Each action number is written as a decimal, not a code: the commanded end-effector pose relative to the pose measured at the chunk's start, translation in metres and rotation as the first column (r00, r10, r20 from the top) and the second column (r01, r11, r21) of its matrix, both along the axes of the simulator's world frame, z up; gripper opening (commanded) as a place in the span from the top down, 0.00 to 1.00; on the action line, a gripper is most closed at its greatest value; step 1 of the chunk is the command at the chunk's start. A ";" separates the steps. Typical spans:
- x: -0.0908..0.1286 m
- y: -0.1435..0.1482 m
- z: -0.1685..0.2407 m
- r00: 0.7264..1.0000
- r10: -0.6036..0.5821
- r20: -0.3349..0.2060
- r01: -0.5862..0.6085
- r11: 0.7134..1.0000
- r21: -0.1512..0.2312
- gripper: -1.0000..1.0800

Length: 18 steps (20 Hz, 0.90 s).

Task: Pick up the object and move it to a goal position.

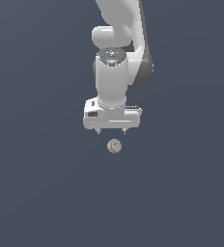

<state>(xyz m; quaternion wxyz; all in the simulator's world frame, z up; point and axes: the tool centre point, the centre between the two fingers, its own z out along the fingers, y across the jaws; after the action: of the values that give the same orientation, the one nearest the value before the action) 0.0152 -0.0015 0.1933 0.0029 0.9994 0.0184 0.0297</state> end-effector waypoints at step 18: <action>-0.003 -0.015 -0.006 1.000 -0.010 0.007 0.010 1.000 -0.008 0.04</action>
<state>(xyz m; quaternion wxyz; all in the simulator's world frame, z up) 0.0125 -0.0172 0.1884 0.0073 0.9993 0.0167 0.0333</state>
